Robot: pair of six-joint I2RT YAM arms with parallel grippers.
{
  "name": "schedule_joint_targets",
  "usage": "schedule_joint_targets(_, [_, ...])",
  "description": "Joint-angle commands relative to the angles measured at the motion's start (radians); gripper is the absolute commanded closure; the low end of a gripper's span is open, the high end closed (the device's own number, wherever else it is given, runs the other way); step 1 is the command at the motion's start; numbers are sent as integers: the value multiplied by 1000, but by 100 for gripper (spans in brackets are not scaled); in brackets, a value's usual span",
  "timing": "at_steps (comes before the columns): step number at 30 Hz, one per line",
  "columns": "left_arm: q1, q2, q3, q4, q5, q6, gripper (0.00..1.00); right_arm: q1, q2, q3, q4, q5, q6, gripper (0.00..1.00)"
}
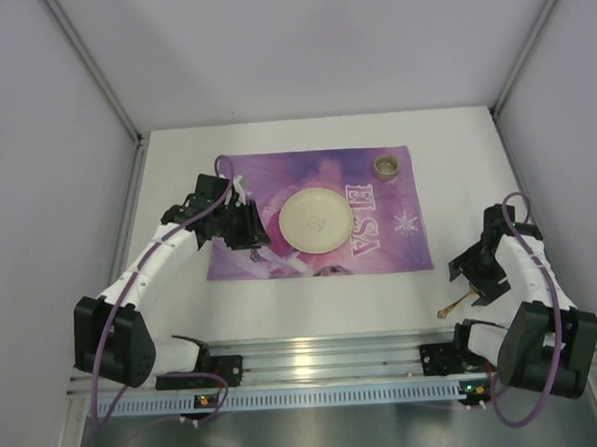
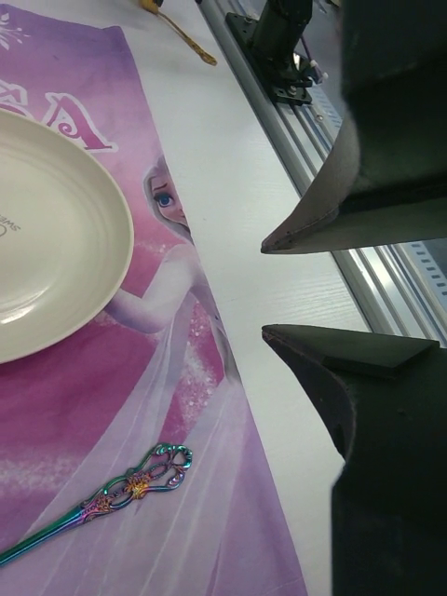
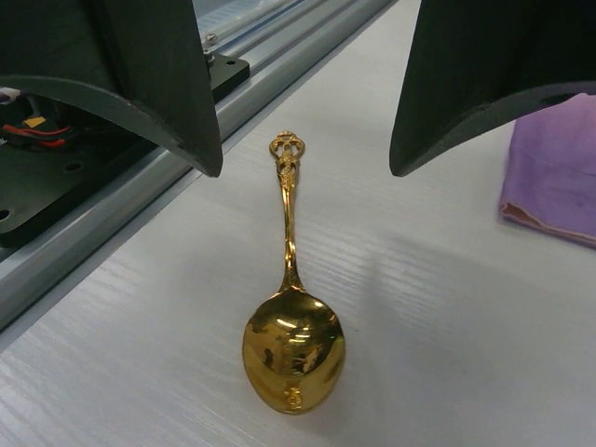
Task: Set the dinner table for one person
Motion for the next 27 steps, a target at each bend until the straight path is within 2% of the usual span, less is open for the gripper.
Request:
schedule_joint_targets(1, [-1,0,12,43,45,33,59,-10,10,-47,70,48,64,28])
schedule_joint_targets(10, [-1,-22,11,5,72,70,59,-7,48,-87,150,111,98,34])
schedule_joint_targets(14, [-1,-32,-12,26,69,39,60,-9,123,-64,200,126,72,43])
schedule_joint_targets(17, [-1,-28,-22,25,48,21,60,-9,232,-35,263,125,44,54])
schedule_joint_targets(19, [-1,-28,-14,17,34,6,60,-9,277,-9,278,114,32,67])
schedule_joint_targets(20, [-1,-28,-11,14,31,-1,60,-9,310,-3,298,107,21,79])
schedule_joint_targets(22, [-1,-26,-2,11,28,-11,60,-9,334,3,320,85,16,90])
schedule_joint_targets(23, [-1,-19,0,8,22,-11,60,-7,355,3,343,79,10,100])
schedule_joint_targets(27, [-1,12,30,-23,-3,-14,61,-9,423,51,372,53,-17,100])
